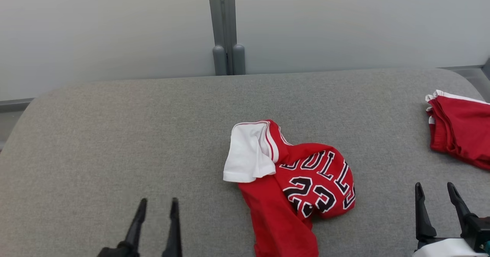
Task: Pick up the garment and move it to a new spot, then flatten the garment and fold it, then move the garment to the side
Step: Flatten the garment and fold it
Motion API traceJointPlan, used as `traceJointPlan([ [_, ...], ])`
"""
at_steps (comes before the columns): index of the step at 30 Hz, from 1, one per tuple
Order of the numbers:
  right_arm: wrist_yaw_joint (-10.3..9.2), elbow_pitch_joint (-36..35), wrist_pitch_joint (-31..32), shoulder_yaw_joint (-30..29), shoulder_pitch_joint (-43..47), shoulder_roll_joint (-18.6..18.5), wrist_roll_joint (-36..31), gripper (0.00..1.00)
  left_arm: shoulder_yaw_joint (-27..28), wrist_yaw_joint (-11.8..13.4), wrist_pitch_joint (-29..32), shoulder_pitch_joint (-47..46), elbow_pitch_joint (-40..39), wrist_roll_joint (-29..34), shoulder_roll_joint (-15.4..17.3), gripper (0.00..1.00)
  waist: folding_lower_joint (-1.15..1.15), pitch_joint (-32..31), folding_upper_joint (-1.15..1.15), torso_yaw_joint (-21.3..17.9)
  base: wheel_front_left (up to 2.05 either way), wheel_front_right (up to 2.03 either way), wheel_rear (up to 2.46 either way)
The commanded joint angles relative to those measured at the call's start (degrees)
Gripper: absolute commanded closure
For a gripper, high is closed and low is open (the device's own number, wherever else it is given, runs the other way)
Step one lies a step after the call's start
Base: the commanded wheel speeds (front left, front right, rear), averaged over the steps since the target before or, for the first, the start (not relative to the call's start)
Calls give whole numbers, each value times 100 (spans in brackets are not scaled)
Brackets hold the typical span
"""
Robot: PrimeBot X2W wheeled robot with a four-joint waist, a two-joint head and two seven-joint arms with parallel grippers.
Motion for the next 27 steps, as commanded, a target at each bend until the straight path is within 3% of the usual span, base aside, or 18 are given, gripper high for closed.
traceJointPlan([
  [1, -6, -31, -15, 14, -68, -7, 21, 0, -193, -87, -15, -179, -20, -11, -8, 0, 0, 68, 0, -66, 0, 0, 0],
  [7, -6, -77, -15, 84, -207, -8, 39, 0, -1329, -249, 74, -649, 568, -309, 5, 0, 0, 233, 0, -314, 0, 0, 0],
  [13, -6, -17, -15, 185, -296, -5, 72, 0, -2588, -339, 1096, -1036, 1571, -1195, -46, 0, 0, 401, 0, -661, 0, 0, 0],
  [21, -6, -9, -15, 79, -408, -8, 78, 0, -3025, -92, 1346, -1521, 2146, -1777, -33, 0, 0, 685, 0, -969, 0, 0, 0],
  [23, -6, 4, -15, 69, -426, -6, 102, 0, -3102, -69, 1385, -1632, 2255, -1891, -22, 87, 0, 713, 0, -995, 0, 0, 0],
  [24, -6, 13, -15, 67, -430, -7, 105, 0, -3129, -76, 1388, -1680, 2279, -1925, -27, 100, 0, 719, 0, -1004, 0, 0, 0],
  [27, -6, 42, -15, 46, -421, -8, 132, 0, -3008, -2, 1462, -1783, 2136, -2268, -9, 100, 0, 702, 0, -1014, 0, 0, 0],
])
